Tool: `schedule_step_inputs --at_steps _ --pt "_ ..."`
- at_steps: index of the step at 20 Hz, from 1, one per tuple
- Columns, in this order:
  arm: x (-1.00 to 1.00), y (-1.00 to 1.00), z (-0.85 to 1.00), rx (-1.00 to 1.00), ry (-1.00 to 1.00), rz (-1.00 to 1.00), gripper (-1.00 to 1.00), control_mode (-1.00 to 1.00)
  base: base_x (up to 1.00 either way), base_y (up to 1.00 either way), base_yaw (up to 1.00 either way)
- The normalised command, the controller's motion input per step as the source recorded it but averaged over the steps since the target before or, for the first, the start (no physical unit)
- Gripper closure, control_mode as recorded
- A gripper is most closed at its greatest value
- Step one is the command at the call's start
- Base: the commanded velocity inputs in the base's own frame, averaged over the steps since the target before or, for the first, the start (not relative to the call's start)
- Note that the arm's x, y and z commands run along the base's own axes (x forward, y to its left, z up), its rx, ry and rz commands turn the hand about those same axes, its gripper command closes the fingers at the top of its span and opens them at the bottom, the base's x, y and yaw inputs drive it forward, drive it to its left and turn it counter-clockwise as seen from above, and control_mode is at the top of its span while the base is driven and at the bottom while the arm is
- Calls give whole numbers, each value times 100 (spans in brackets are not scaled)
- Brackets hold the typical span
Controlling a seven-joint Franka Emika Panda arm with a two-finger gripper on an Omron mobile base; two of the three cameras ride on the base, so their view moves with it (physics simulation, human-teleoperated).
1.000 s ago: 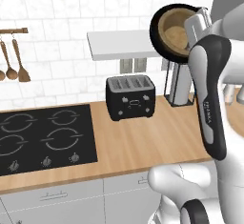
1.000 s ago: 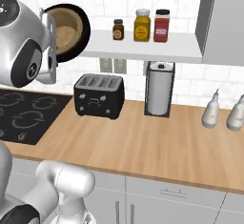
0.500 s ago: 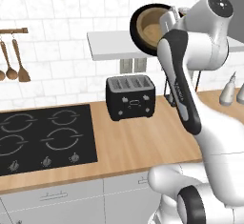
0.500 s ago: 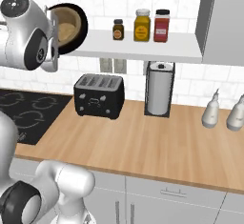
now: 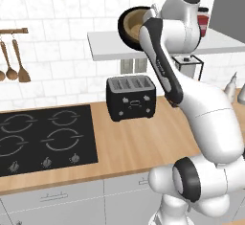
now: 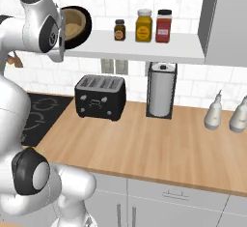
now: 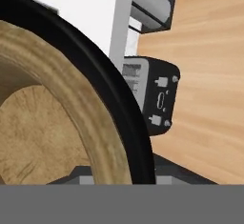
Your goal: Pick up the bowls on the counter and stack them on top of one another in the open cabinet. Place the smaller bowl on top of the larger bowl.
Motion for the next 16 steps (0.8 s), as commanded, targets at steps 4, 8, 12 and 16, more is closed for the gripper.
schedule_step_inputs --at_steps 4,8,12,16 --pt "67 1 -17 0 -2 0 100 -100 0 0 0" --pt "64 0 -26 0 -3 0 100 -100 0 0 0" --pt "69 0 -21 0 0 0 100 -100 0 0 0" --pt "62 0 -29 0 0 0 100 -100 0 0 0"
